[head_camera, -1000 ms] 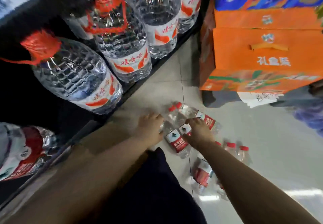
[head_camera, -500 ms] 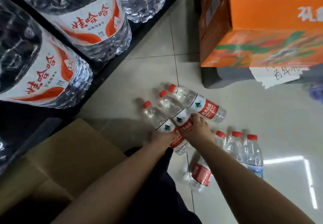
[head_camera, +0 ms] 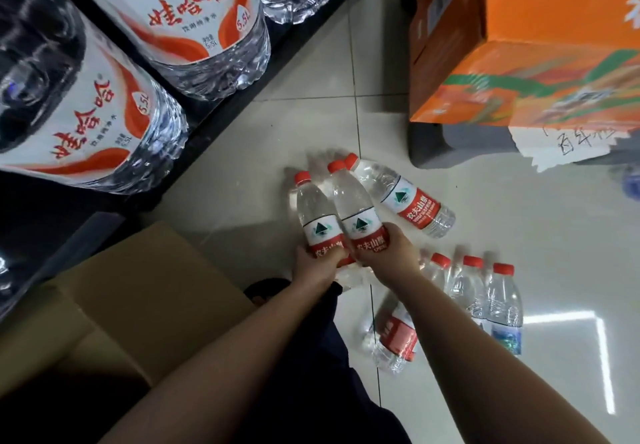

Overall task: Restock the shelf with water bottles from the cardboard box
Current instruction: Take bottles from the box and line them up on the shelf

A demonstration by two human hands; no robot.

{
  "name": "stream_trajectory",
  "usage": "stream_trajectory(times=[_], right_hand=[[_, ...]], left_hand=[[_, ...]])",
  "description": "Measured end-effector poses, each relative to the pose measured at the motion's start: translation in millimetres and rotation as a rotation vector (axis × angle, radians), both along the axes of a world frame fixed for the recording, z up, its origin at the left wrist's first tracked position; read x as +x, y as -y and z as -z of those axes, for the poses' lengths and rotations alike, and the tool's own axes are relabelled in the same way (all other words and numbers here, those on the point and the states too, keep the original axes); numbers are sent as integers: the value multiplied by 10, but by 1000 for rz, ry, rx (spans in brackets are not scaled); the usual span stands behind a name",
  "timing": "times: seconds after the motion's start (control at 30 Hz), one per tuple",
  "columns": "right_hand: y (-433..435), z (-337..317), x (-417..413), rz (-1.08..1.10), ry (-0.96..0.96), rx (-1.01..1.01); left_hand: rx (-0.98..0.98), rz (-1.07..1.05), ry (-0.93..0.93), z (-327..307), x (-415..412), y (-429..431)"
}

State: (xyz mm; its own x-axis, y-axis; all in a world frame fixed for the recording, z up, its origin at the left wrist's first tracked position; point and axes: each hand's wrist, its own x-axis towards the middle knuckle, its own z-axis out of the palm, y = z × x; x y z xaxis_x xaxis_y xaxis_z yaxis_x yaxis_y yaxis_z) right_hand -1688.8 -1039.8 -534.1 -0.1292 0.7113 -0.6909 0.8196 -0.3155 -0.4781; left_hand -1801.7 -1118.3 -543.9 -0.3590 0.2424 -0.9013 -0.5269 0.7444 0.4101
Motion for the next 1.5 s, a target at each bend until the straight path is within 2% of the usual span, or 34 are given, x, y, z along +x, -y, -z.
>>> stream_trajectory(times=[0.17,0.27,0.47,0.6,0.9,1.2,1.4,1.5], right_hand=[[-6,-373,-84,152,-224,-59],[-73,-790,-183,167,-363,-69],[-115,-1897,-411,108,-583,43],[15,-2667,-490,41,-679,126],[757,-4111,-705,-176,-893,233],[1837,-4854,-1598,-380,-1040,111],[2480,-5025,-2443,-446,-1096,-131],[2656,-5041,-2873,-488,-1101,-179]], left_hand=[[98,-30,-62,-408,-188,2],[201,-75,-75,-814,-357,-35],[334,-51,-216,-1817,-712,-49],[496,-85,-308,-2659,-791,138],[697,-228,-466,-4109,-852,1187],[741,-425,-694,-4871,-1416,2397],[646,-565,-777,-5031,-1992,3188],[622,-621,-819,-5035,-2334,3413]])
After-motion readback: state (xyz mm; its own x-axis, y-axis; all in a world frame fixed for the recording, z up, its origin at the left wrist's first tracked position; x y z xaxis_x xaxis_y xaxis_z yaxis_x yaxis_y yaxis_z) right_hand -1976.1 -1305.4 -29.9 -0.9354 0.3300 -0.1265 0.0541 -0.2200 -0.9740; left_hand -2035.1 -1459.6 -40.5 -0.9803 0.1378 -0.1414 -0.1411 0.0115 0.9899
